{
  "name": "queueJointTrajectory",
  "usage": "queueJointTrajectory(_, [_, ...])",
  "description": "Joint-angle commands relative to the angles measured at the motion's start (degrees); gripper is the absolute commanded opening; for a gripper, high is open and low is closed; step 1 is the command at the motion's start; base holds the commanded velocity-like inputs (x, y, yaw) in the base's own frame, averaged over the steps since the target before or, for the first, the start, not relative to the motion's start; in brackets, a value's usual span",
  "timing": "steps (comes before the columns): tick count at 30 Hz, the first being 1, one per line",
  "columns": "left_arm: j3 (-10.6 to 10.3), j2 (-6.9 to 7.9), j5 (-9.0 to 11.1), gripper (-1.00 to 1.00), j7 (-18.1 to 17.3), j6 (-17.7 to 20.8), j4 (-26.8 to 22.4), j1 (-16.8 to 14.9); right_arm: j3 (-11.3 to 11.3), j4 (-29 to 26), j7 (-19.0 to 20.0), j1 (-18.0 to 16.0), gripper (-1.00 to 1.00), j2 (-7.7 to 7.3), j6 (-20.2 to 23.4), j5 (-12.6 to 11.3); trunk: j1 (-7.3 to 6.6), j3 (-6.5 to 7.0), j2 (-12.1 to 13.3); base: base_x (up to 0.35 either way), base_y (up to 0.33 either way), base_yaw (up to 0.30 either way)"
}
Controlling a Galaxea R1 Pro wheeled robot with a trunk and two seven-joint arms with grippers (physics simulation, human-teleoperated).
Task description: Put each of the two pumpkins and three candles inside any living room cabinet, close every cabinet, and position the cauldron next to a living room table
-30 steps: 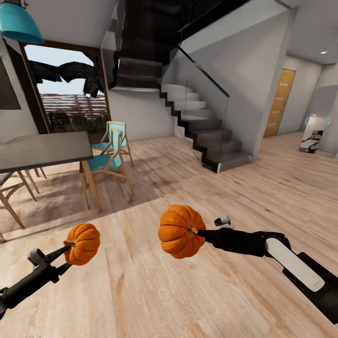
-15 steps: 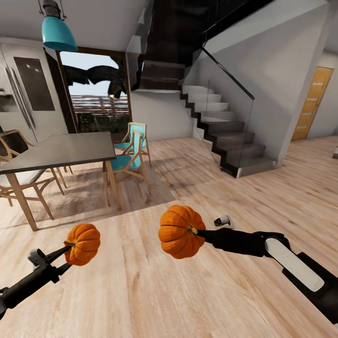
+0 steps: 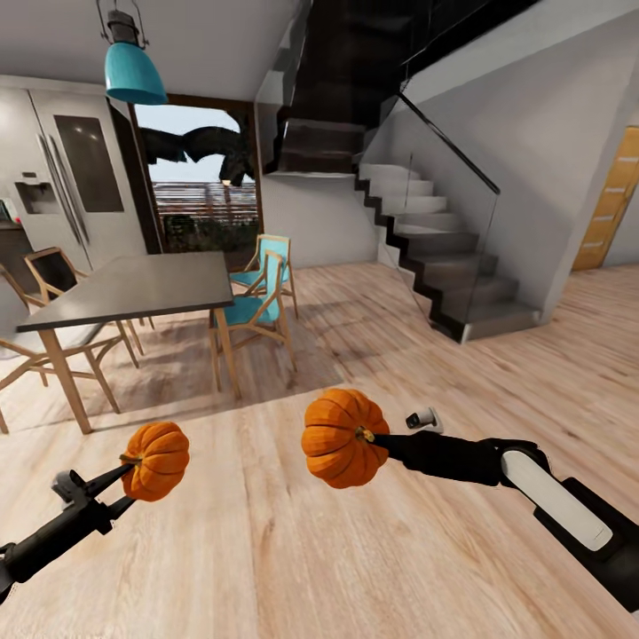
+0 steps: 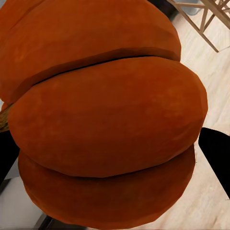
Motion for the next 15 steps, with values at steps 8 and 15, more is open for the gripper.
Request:
queueJointTrajectory(8, [-0.35, 0.04, 0.23, -1.0, -0.1, 1.95, 0.04, -0.07, 0.09, 0.03, -0.05, -0.05, -1.0, -0.05, 0.16, -0.39, -1.77, 1.38, 3.19, 0.0, 0.0, 0.266])
queueJointTrajectory(15, [-0.35, -0.02, 0.22, -1.0, -0.1, 2.01, 0.04, -0.09, 0.05, 0.11, -0.01, -0.05, -1.0, -0.1, 0.1, -0.4, -3.31, 2.64, 6.0, 0.0, 0.0, 0.05])
